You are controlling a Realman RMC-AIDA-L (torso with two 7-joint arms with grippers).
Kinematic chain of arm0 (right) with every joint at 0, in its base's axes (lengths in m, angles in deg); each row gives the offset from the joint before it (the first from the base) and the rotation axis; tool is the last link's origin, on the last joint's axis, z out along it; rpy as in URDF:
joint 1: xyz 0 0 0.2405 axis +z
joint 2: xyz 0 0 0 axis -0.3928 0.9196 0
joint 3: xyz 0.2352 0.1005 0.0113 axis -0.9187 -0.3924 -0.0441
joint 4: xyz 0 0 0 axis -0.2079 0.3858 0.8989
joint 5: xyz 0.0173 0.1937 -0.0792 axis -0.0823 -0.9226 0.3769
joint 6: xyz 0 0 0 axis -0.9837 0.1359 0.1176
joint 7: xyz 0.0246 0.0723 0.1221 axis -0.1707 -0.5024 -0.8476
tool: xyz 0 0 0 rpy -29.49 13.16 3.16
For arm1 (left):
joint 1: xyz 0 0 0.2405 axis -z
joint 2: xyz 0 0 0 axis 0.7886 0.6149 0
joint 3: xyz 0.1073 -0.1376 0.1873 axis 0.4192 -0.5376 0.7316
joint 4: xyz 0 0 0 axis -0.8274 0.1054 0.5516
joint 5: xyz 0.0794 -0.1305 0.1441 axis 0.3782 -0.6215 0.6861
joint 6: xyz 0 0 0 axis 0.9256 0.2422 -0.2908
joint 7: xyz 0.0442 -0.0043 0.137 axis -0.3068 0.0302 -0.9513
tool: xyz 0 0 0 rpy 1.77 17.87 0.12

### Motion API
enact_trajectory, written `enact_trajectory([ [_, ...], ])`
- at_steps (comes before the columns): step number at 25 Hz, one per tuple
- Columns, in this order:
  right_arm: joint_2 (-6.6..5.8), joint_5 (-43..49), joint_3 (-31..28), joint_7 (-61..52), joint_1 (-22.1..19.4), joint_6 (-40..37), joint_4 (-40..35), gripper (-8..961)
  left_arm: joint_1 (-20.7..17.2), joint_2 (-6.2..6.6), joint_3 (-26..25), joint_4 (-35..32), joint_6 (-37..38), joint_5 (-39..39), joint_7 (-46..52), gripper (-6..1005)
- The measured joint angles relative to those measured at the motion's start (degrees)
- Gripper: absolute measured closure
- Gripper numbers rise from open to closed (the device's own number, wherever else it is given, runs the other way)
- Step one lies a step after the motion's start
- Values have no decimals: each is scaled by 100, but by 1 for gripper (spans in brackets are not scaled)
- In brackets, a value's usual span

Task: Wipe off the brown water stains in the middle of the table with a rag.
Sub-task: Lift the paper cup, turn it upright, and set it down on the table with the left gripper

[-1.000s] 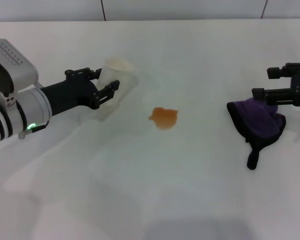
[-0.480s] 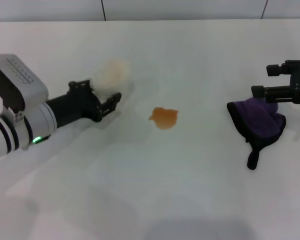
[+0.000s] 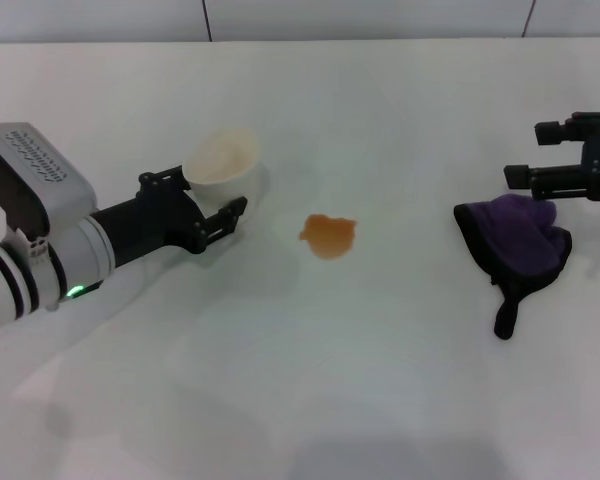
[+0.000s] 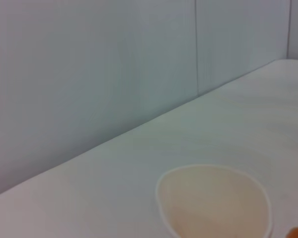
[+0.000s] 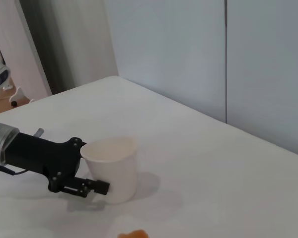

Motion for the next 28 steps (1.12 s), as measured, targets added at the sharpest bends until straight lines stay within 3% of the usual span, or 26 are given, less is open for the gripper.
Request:
enact_trajectory([
  [2, -3, 4, -3, -10, -7, -3, -27, 182, -1, 10, -1, -40, 9, -32, 25, 454],
  [7, -4, 5, -30, -23, -7, -20, -42, 182, 22, 25, 3, -4, 66, -114, 101, 258],
  [13, -13, 5, -44, -33, -10, -27, -116, 182, 87, 41, 5, 86, 78, 8, 328, 105],
  [28, 10, -44, 15, -77, -51, -69, -187, 182, -93, -9, 5, 844, 783, 199, 564, 109],
])
